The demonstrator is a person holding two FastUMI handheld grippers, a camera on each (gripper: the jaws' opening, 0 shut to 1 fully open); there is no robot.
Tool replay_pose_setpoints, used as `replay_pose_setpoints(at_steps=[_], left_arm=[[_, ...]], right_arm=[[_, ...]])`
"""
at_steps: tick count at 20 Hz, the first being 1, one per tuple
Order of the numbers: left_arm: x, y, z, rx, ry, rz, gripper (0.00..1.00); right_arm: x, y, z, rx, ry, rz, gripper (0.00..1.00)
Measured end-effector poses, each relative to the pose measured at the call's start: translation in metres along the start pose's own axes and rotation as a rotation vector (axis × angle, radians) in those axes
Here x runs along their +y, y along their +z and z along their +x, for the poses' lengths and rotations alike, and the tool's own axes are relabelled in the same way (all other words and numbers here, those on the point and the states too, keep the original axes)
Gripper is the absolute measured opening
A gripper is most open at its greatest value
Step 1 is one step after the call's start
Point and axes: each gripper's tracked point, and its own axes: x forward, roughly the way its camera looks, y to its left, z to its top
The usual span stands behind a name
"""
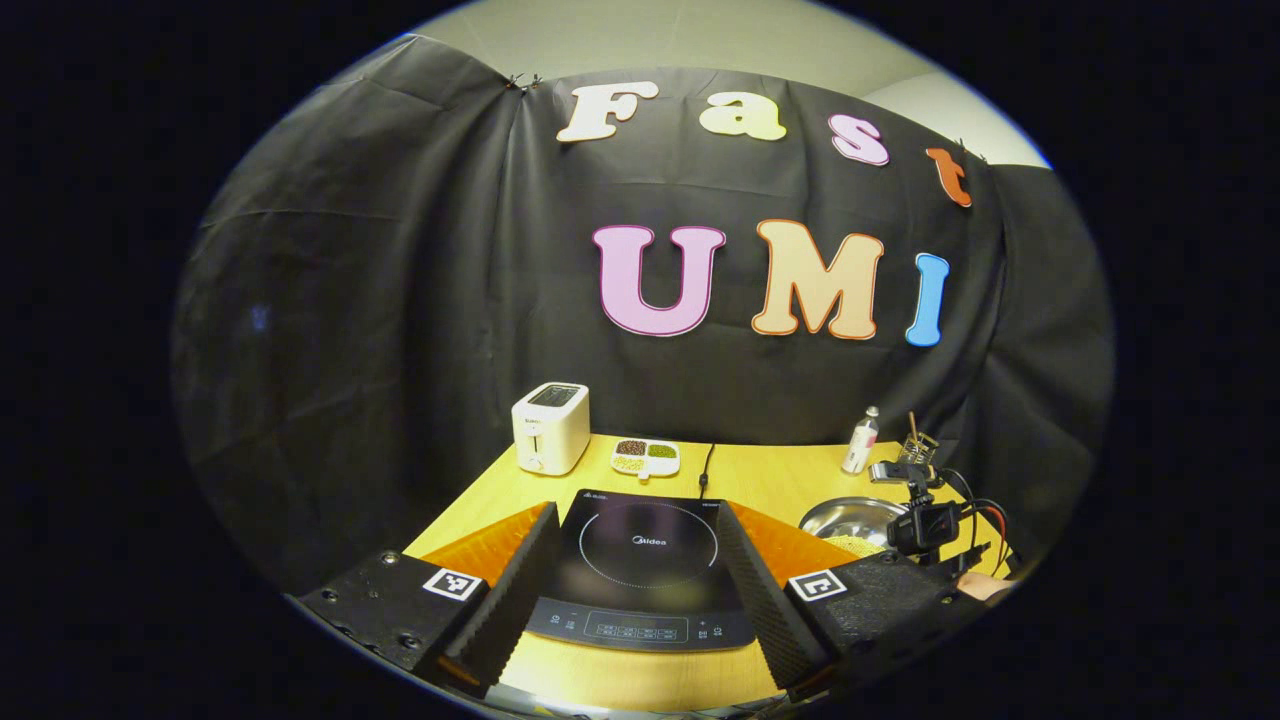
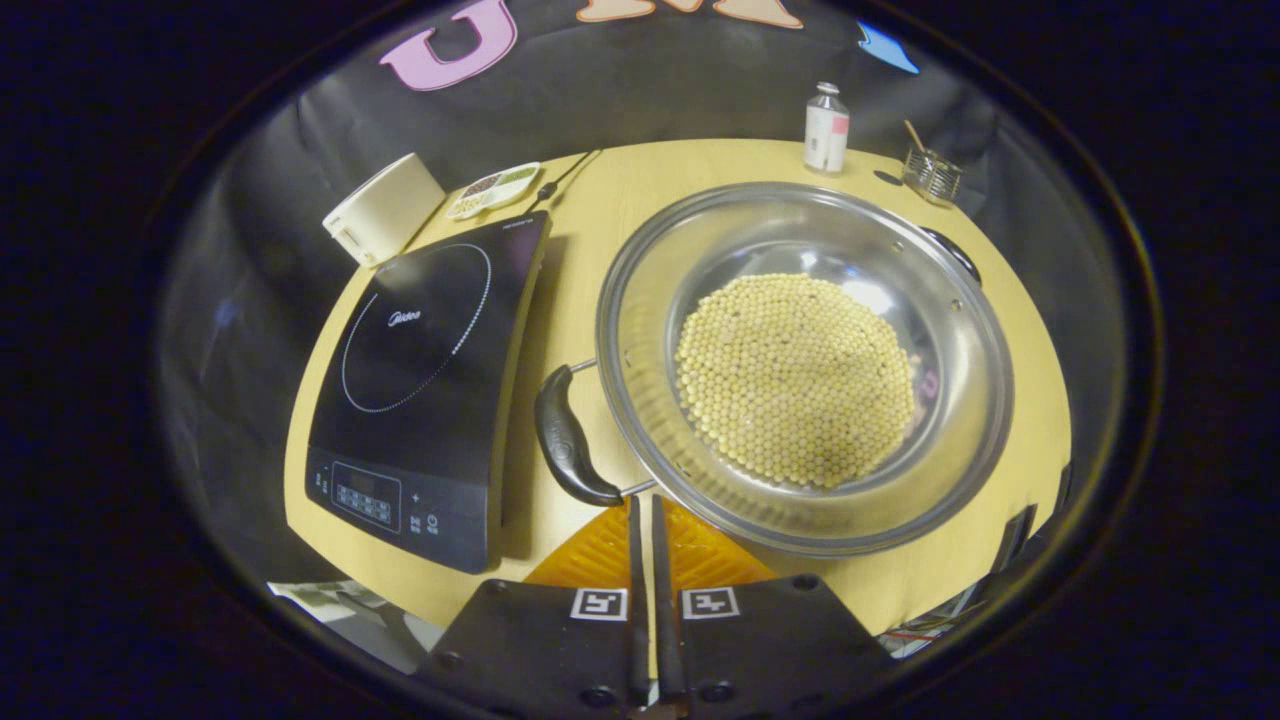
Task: First push the handle of the pot to place it horizontally, then grasp the pot with both hands and set it on the induction cooktop.
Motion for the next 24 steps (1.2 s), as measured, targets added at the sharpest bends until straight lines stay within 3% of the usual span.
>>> replay_pose_setpoints(at_steps=[1, 3, 4, 5, 8, 10, 12, 14, 15, 18, 19, 22, 23, 24], left_arm=[[0.002, 0.000, -0.001, 0.000, 0.005, 0.001, 0.96], [0.004, -0.003, -0.002, 0.006, 0.014, 0.002, 0.96], [0.006, -0.004, -0.004, 0.010, 0.018, 0.000, 0.96], [0.007, -0.006, -0.005, 0.014, 0.021, -0.002, 0.96], [0.012, -0.010, -0.009, 0.024, 0.032, -0.007, 0.92], [0.014, -0.015, -0.009, 0.035, 0.039, -0.014, 0.96], [0.013, -0.018, -0.010, 0.045, 0.041, -0.023, 0.92], [0.013, -0.021, -0.010, 0.056, 0.042, -0.025, 0.95], [0.013, -0.020, -0.010, 0.056, 0.042, -0.024, 0.95], [0.013, -0.018, -0.011, 0.052, 0.041, -0.008, 0.95], [0.014, -0.017, -0.011, 0.052, 0.042, -0.001, 0.91], [0.013, -0.015, -0.012, 0.048, 0.037, 0.007, 0.95], [0.012, -0.015, -0.011, 0.049, 0.033, 0.007, 0.91], [0.011, -0.015, -0.011, 0.050, 0.028, 0.008, 0.91]], right_arm=[[0.004, 0.002, 0.002, -0.002, -0.001, 0.003, 0.06], [0.009, 0.012, 0.008, -0.014, -0.006, 0.013, 0.00], [0.012, 0.016, 0.009, -0.017, -0.005, 0.027, 0.04], [0.015, 0.021, 0.012, -0.020, -0.005, 0.042, 0.00], [0.022, 0.032, 0.018, -0.026, -0.010, 0.077, 0.03], [0.026, 0.040, 0.021, -0.028, -0.017, 0.086, 0.04], [0.029, 0.045, 0.023, -0.028, -0.018, 0.093, 0.04], [0.033, 0.051, 0.026, -0.030, -0.016, 0.105, 0.04], [0.034, 0.055, 0.028, -0.032, -0.015, 0.111, 0.12], [0.036, 0.062, 0.031, -0.031, -0.013, 0.121, 0.12], [0.036, 0.063, 0.032, -0.029, -0.012, 0.125, 0.12], [0.037, 0.063, 0.031, -0.029, -0.012, 0.107, 0.12], [0.036, 0.063, 0.030, -0.028, -0.013, 0.096, 0.12], [0.034, 0.064, 0.026, -0.036, -0.014, 0.087, 0.00]])
